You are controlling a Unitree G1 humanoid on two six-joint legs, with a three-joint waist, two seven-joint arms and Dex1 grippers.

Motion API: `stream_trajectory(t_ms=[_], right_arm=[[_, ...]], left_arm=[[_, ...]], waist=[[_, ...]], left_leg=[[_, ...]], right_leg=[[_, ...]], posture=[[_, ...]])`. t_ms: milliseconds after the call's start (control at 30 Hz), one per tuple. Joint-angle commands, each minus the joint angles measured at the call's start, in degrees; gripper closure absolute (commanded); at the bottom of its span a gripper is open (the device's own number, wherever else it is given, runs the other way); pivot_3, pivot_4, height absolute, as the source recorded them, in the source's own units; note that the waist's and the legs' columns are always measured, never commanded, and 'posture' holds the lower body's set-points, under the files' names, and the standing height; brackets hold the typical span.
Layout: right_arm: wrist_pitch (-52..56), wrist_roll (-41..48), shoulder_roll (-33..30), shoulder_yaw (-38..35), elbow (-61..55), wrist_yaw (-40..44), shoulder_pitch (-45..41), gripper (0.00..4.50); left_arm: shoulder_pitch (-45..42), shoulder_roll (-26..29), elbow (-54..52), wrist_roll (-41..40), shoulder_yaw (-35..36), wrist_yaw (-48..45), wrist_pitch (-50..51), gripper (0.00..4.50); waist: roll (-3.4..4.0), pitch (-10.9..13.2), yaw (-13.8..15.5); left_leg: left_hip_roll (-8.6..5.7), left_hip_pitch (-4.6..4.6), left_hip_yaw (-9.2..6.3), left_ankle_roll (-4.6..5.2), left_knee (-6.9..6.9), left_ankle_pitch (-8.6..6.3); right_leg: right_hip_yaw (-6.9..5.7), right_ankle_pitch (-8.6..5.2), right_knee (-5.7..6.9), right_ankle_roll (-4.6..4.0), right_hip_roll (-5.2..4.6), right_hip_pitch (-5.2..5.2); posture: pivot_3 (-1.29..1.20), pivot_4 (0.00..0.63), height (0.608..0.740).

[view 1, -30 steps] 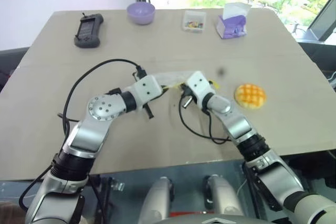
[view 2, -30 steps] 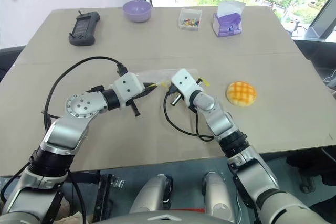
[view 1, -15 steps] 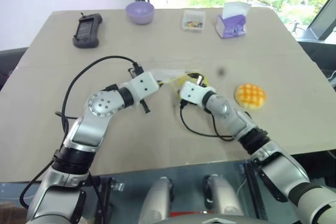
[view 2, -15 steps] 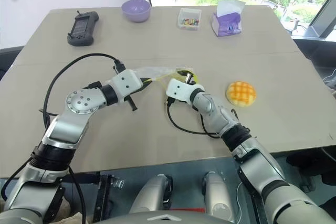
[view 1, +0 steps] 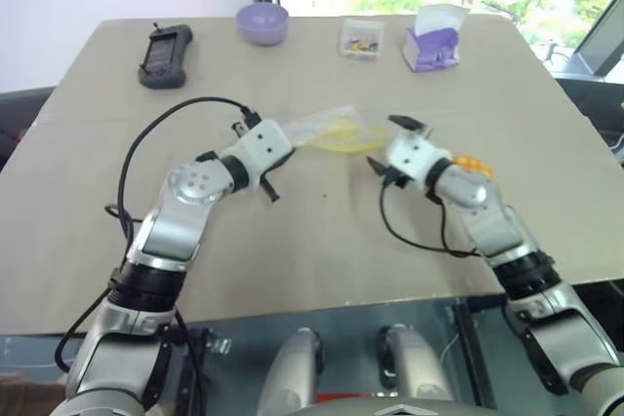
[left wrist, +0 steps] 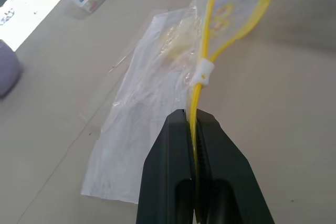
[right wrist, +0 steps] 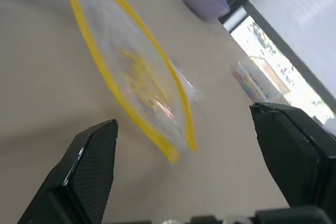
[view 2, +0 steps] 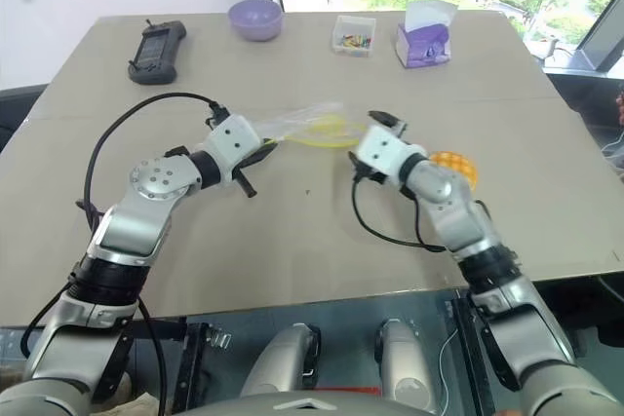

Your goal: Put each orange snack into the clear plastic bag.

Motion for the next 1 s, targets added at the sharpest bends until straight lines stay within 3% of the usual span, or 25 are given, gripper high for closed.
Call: stream_trajectory(t_ms=[33, 367, 633, 900, 1000], right_arm=[[8.8, 3.0, -0.6, -7.6, -7.2, -1.7, 3.2, 0.09], [29.9, 12.3, 2.3, -21.0, -17.1, -4.9, 13.0, 0.09], [32.6, 15.8, 2.4, -22.0, -13.3, -6.1, 17.4, 0.09], [30.1, 19.7, 2.6, -23.3, -12.3, -5.6, 17.1, 3.79], [28.9, 23.8, 2.5, -24.6, -15.2, -3.0, 15.7, 3.79]], left_arm=[[-1.9, -0.4, 0.4, 0.1, 1.3, 0.8, -0.9, 4.50], [-3.6, -1.3, 3.1, -0.2, 1.7, 1.3, -1.9, 4.50], [-4.1, -2.5, 3.4, -0.4, 1.4, 1.8, -2.0, 4.50], [-4.2, -3.5, 3.3, -0.8, 1.6, 2.2, -1.8, 4.50], [-4.2, -4.2, 3.1, -1.0, 1.3, 2.3, -1.7, 4.50]], waist=[[0.00, 0.0, 0.3], [0.00, 0.0, 0.8], [-0.01, -0.1, 1.0], [-0.02, -0.1, 1.0], [-0.02, -0.1, 1.0]], left_leg=[[0.00, 0.00, 0.06, 0.00, 0.01, 0.00], [0.00, 0.01, 0.15, 0.00, 0.04, 0.00], [0.01, 0.07, 0.13, 0.01, 0.05, 0.00], [0.00, 0.08, 0.09, 0.01, 0.10, -0.01], [0.00, 0.09, 0.08, 0.01, 0.10, -0.01]], right_leg=[[0.00, 0.00, 0.00, 0.00, 0.00, 0.01], [0.04, 0.00, 0.01, 0.00, -0.01, 0.02], [0.02, 0.00, 0.00, 0.01, -0.02, 0.12], [-0.02, 0.00, -0.01, 0.01, -0.02, 0.18], [-0.02, 0.00, 0.00, 0.01, -0.02, 0.18]], posture=[[0.00, 0.150, 0.740], [0.00, 0.150, 0.740], [0.00, 0.150, 0.740], [0.00, 0.150, 0.740], [0.00, 0.150, 0.740]])
